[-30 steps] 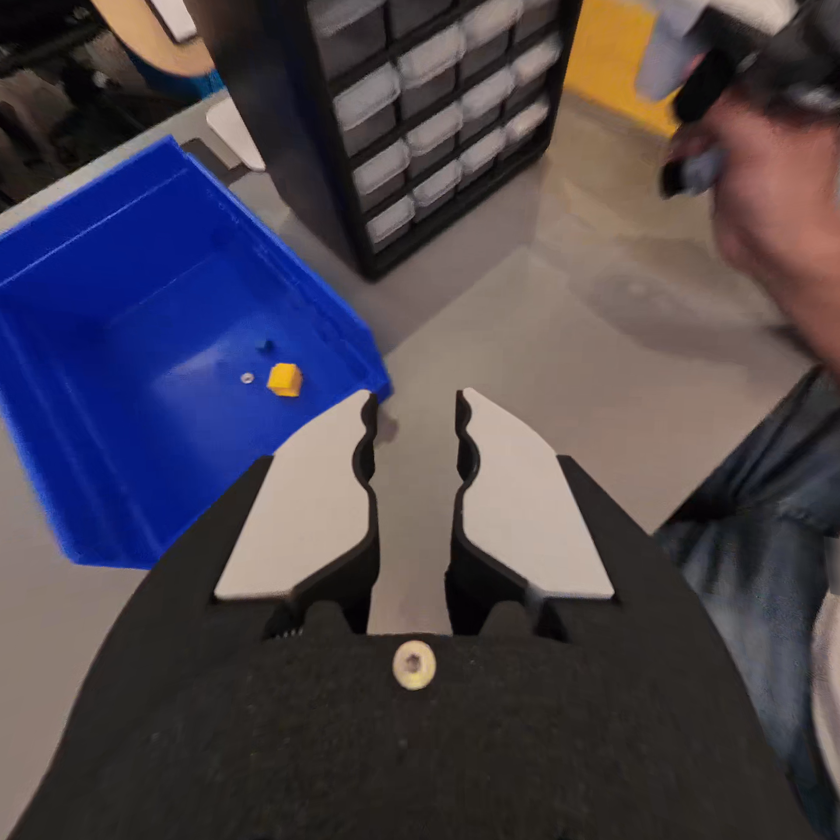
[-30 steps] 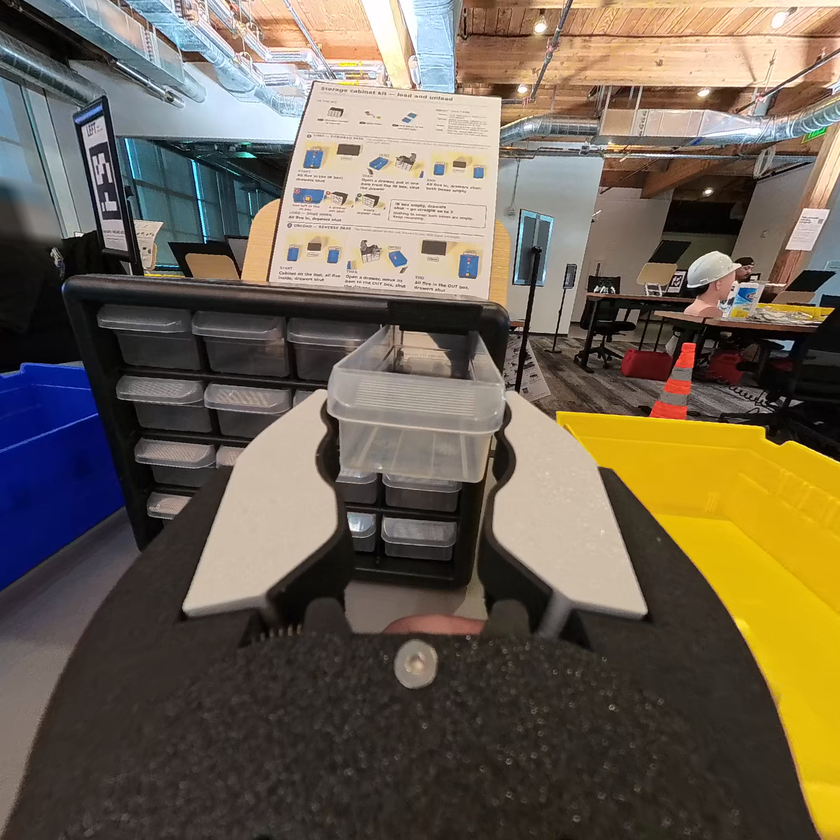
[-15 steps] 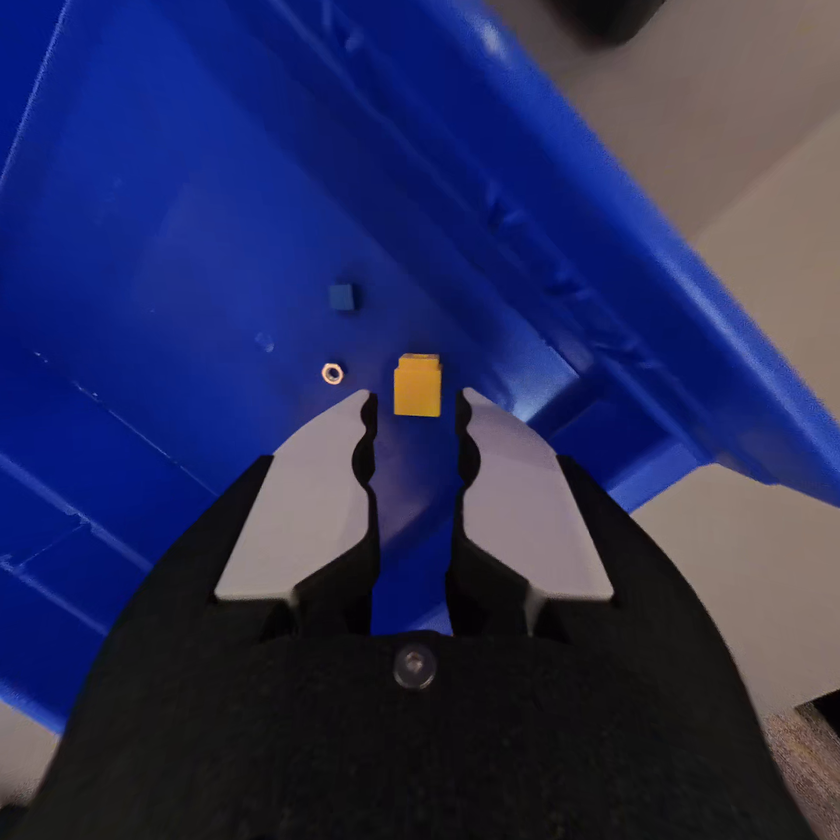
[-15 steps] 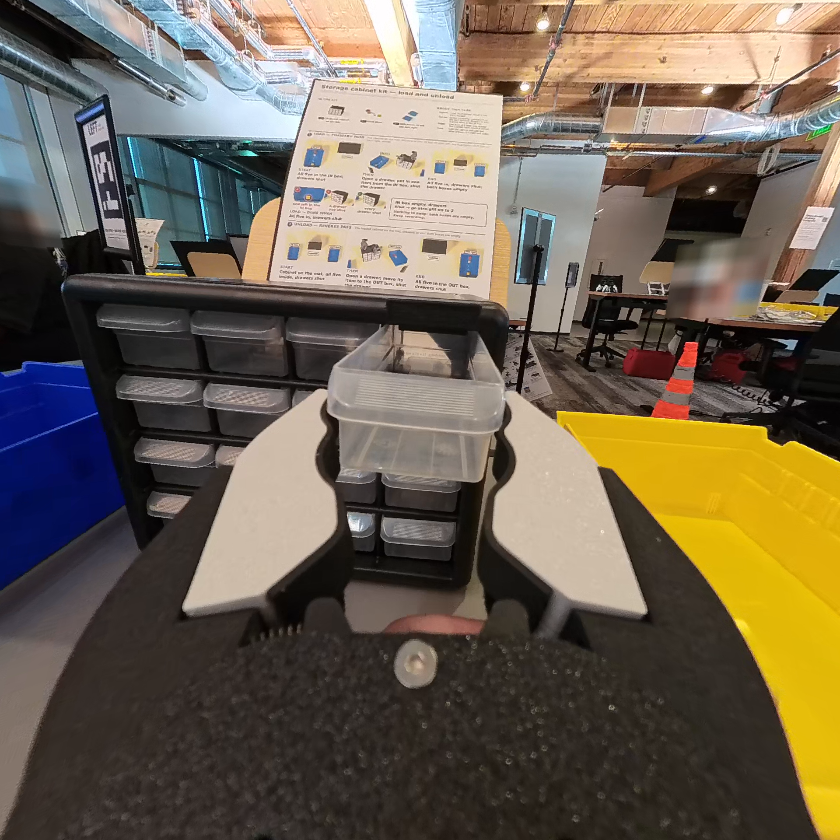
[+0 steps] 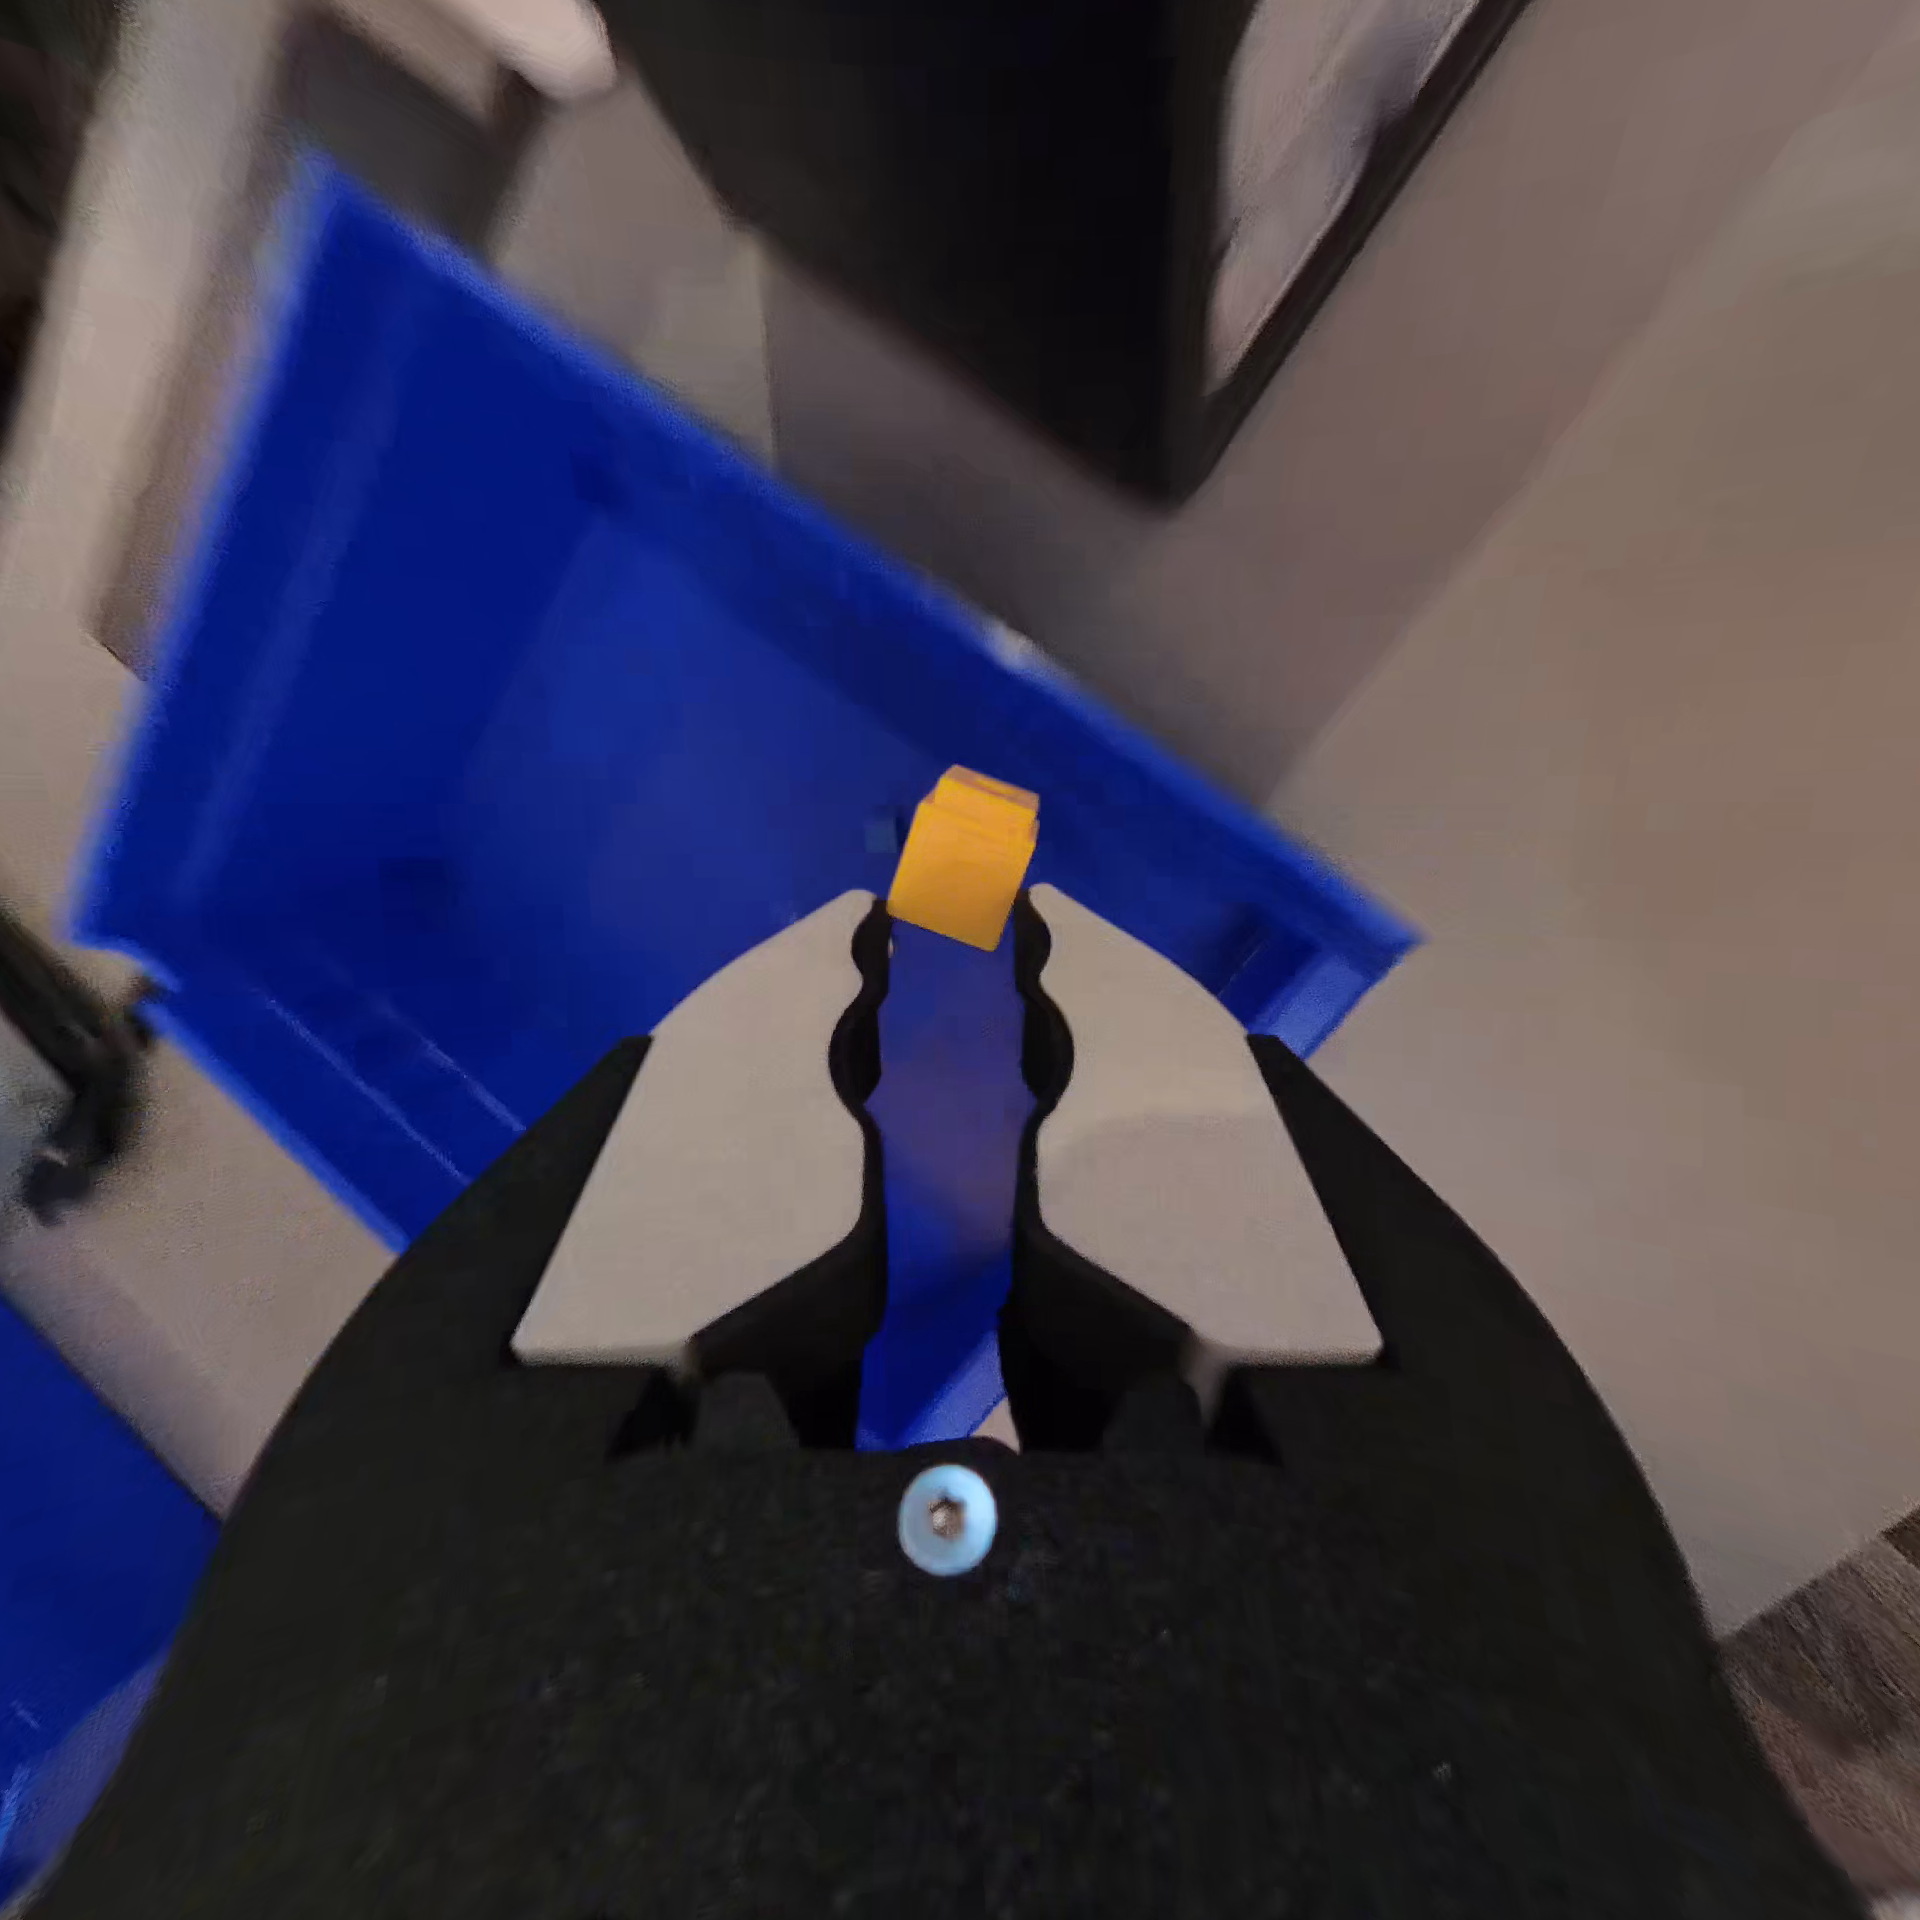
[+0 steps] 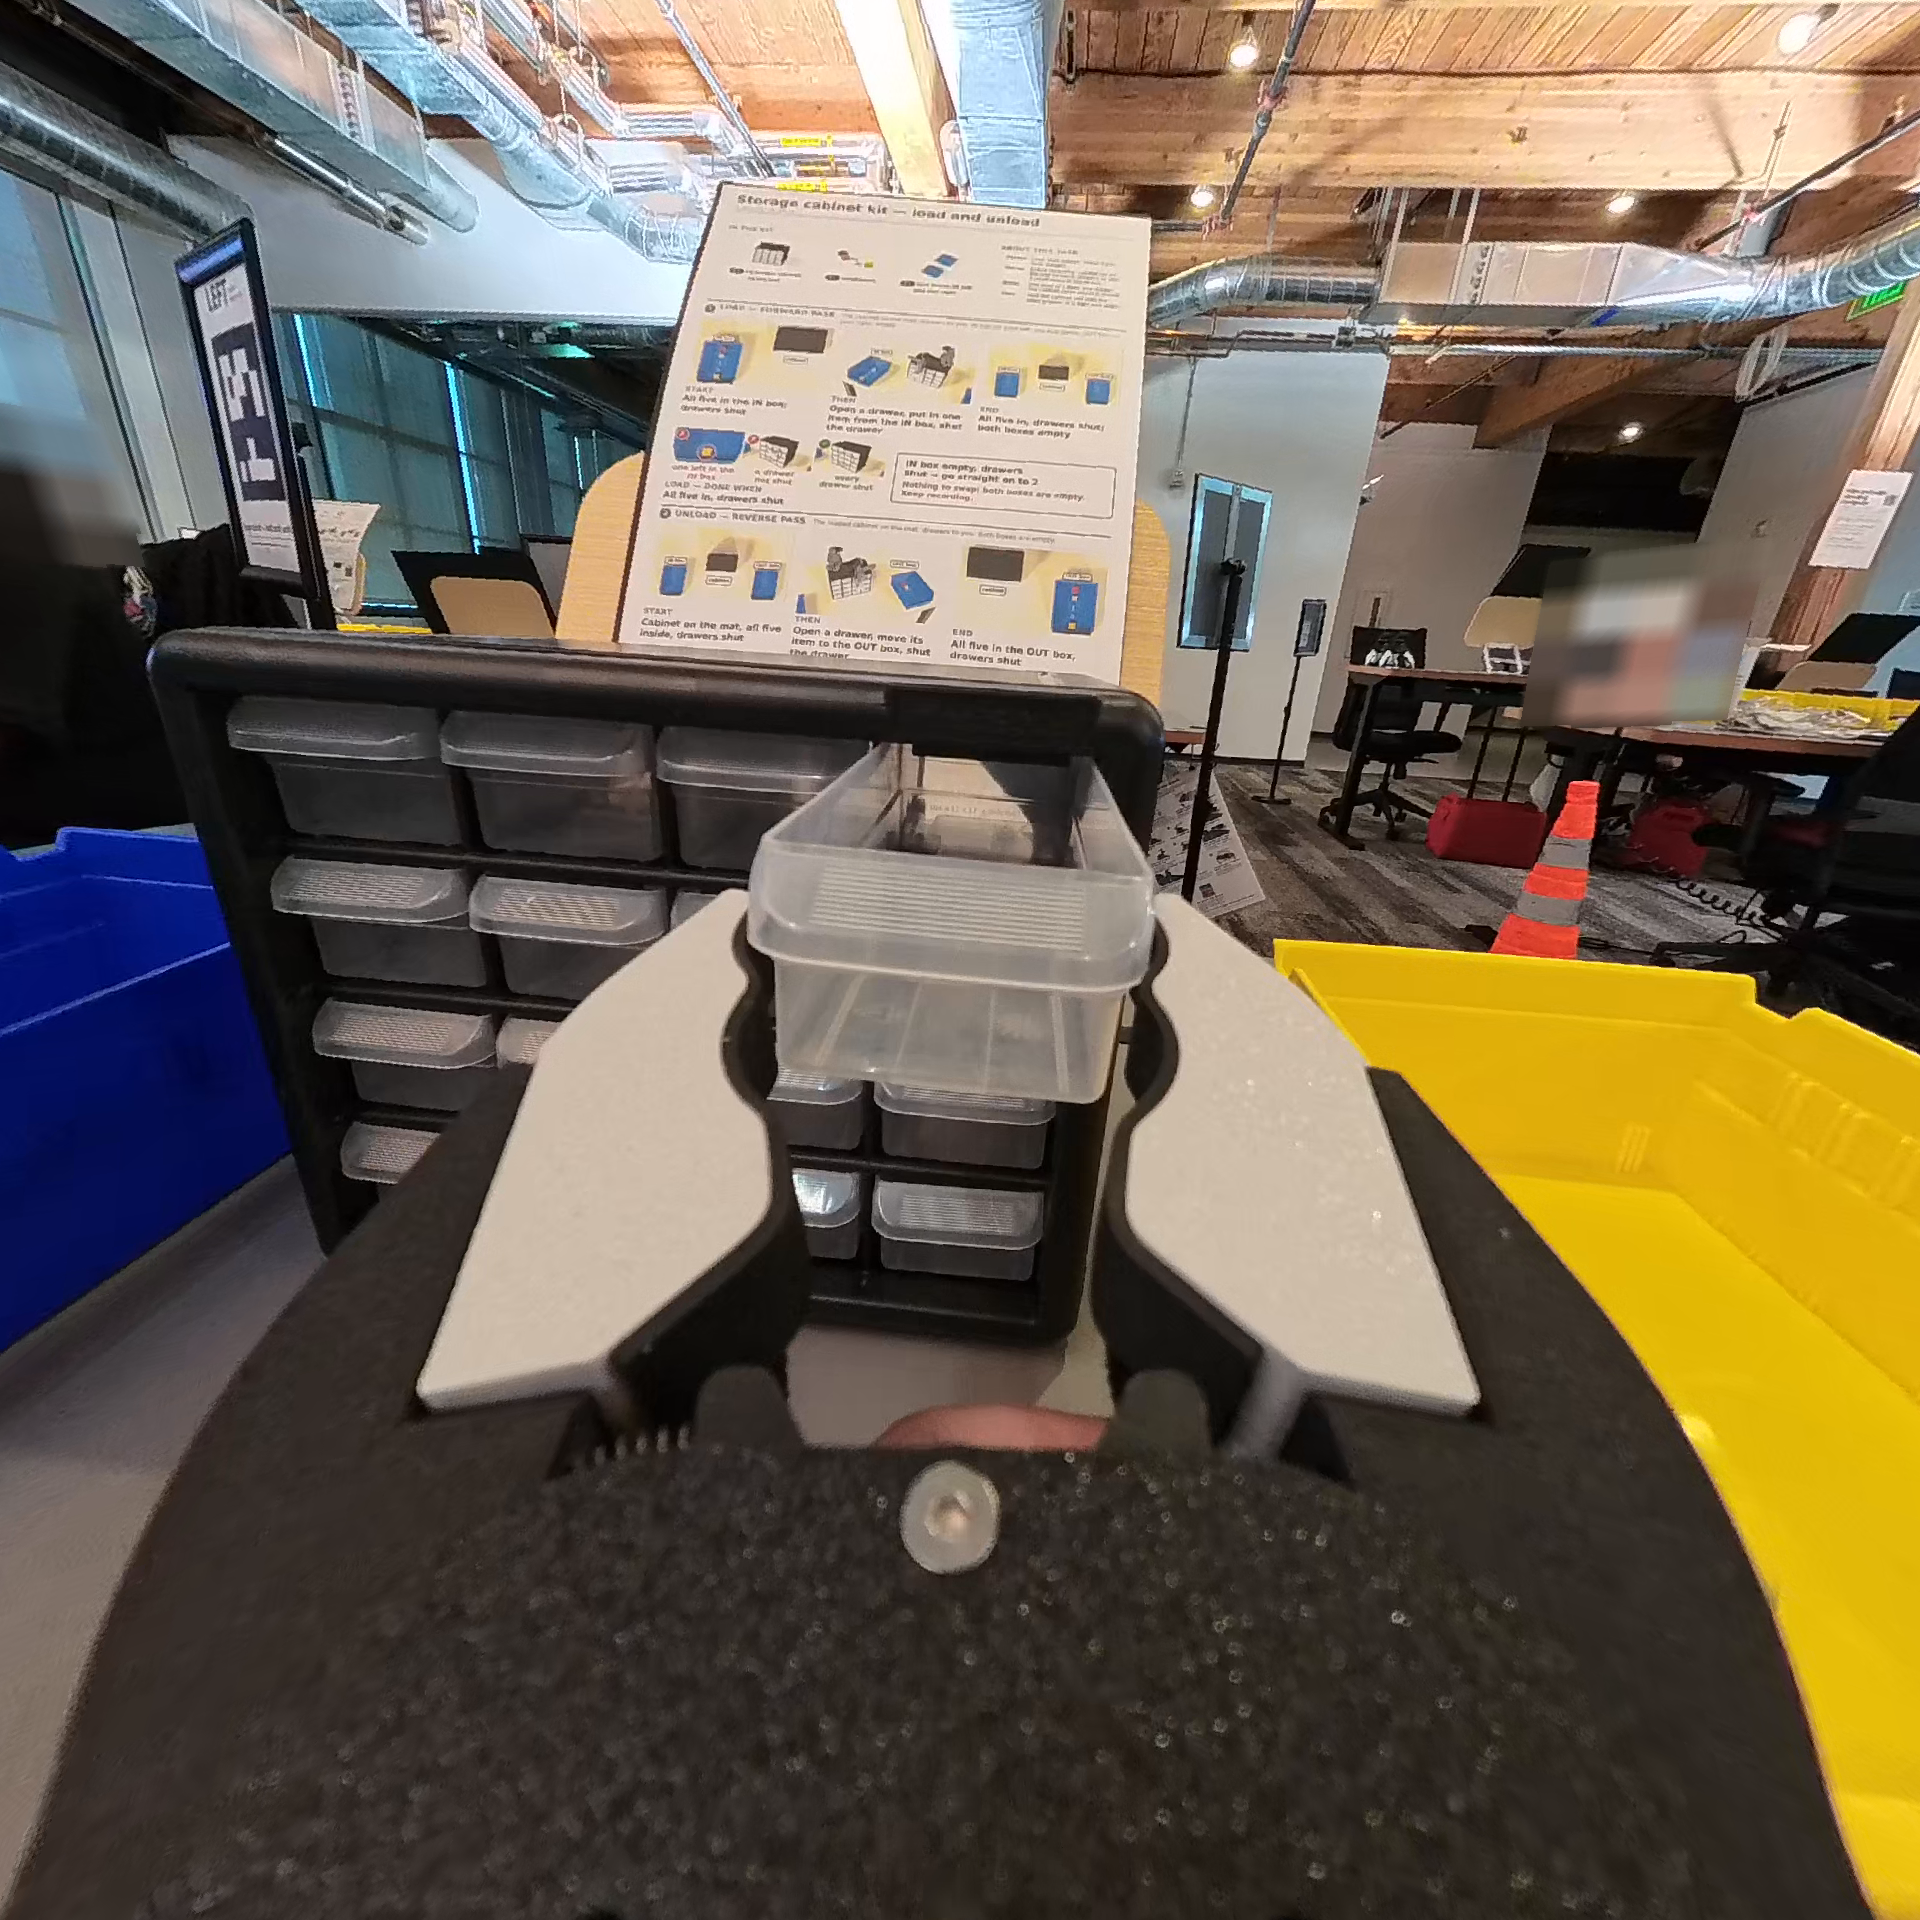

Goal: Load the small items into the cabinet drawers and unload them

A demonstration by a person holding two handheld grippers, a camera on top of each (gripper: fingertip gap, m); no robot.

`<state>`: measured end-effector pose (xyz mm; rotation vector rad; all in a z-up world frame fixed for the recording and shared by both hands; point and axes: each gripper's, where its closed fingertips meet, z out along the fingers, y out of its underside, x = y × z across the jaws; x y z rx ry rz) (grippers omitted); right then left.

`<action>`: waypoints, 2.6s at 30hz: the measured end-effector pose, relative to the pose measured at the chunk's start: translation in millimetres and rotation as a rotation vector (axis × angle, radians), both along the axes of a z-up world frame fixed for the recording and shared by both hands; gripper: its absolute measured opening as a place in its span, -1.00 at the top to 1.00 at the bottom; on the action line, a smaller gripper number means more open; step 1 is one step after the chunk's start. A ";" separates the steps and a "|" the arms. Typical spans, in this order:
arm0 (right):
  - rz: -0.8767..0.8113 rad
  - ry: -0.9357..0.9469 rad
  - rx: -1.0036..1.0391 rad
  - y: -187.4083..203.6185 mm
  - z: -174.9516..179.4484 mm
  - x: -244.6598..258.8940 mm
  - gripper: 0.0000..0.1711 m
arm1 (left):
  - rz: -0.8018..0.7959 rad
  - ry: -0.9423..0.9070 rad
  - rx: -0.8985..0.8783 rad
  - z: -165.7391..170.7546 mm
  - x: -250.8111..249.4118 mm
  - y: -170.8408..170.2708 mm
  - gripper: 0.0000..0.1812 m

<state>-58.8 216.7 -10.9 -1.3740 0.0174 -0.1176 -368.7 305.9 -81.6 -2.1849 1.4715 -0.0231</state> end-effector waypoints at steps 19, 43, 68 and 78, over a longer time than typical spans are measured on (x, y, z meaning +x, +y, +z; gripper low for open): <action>-0.008 -0.022 0.000 -2.8 -1.3 -1.5 0.23 | -0.393 0.256 -0.126 85.4 299.7 -80.5 0.75; -0.014 -0.039 -0.011 -2.3 -3.1 -2.1 0.23 | -0.294 0.420 -0.193 68.0 291.9 -78.4 0.54; -0.012 -0.018 -0.036 12.8 2.1 3.1 0.23 | 0.161 -0.899 -0.123 -47.7 117.4 -290.8 0.59; 0.019 -0.032 -0.129 41.6 -6.9 4.1 0.22 | 0.123 -0.910 -0.239 -54.1 129.7 -302.9 0.59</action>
